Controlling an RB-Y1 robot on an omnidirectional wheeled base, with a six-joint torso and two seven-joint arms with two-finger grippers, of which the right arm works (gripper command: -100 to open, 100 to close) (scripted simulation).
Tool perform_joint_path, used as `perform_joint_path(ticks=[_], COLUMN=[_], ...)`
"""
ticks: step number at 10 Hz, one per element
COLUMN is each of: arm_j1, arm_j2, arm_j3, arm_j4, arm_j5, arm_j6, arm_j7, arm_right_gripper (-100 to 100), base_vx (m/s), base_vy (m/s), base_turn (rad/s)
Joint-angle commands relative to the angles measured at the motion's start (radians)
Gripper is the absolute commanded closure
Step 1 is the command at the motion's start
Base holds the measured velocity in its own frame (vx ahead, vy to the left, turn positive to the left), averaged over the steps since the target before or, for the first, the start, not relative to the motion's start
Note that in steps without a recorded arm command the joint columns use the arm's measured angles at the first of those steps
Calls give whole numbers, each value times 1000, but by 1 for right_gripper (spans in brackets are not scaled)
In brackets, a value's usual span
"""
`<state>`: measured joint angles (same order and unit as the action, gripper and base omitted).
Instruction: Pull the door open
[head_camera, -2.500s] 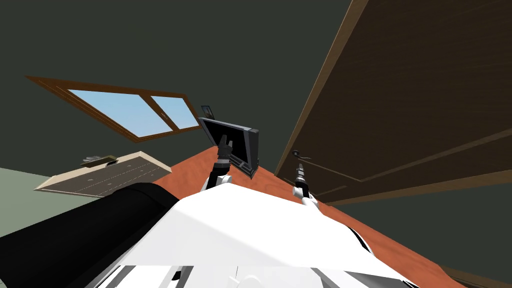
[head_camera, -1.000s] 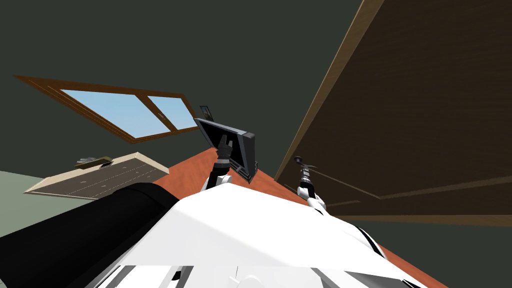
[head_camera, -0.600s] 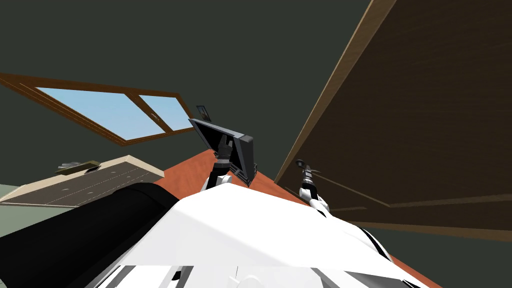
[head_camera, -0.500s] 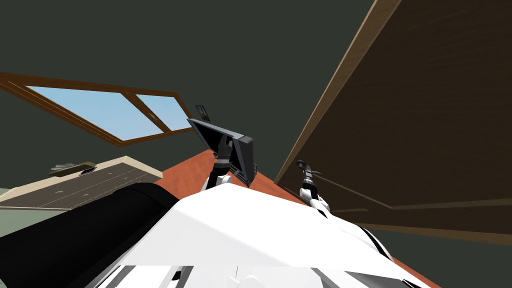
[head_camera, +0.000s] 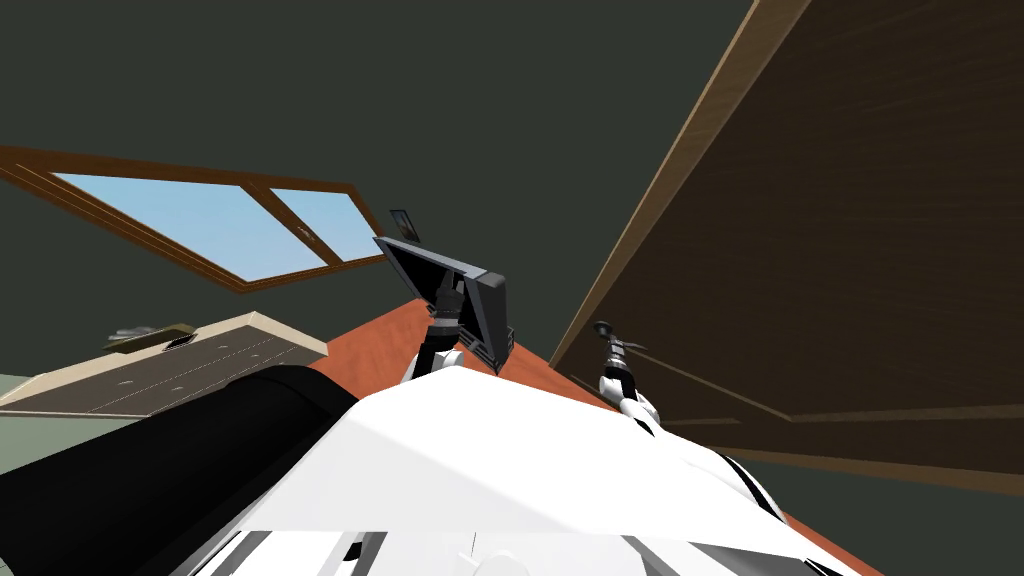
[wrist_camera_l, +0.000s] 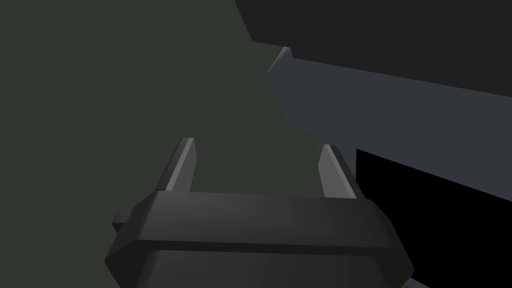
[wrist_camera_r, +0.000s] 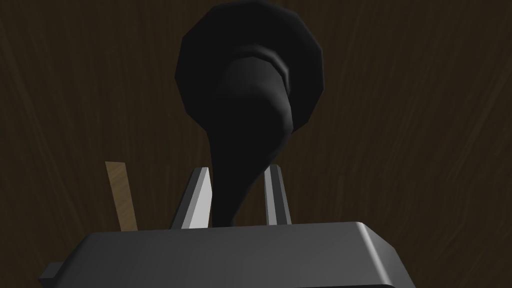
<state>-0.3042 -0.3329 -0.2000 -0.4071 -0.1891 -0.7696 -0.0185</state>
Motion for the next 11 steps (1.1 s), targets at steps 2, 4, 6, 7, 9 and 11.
perform_joint_path(ticks=[2,4,6,7,9,11], arm_j1=[-2,1,2,2,5,8], arm_j2=[-1,-1,-2,-3,-7,-12], arm_j3=[0,1,3,5,10,17], arm_j4=[-2,0,0,-1,-1,-2], arm_j5=[1,1,2,3,6,10], arm_j6=[-3,0,-1,-2,-4,-7], arm_j7=[1,-2,-5,-7,-15,-28], arm_right_gripper=[100,100,100,100,100,100], base_vx=[0,-138,-174,-230,-233,-204], base_vy=[0,-7,2,7,-1,-4], base_turn=[0,57,51,56,74,75])
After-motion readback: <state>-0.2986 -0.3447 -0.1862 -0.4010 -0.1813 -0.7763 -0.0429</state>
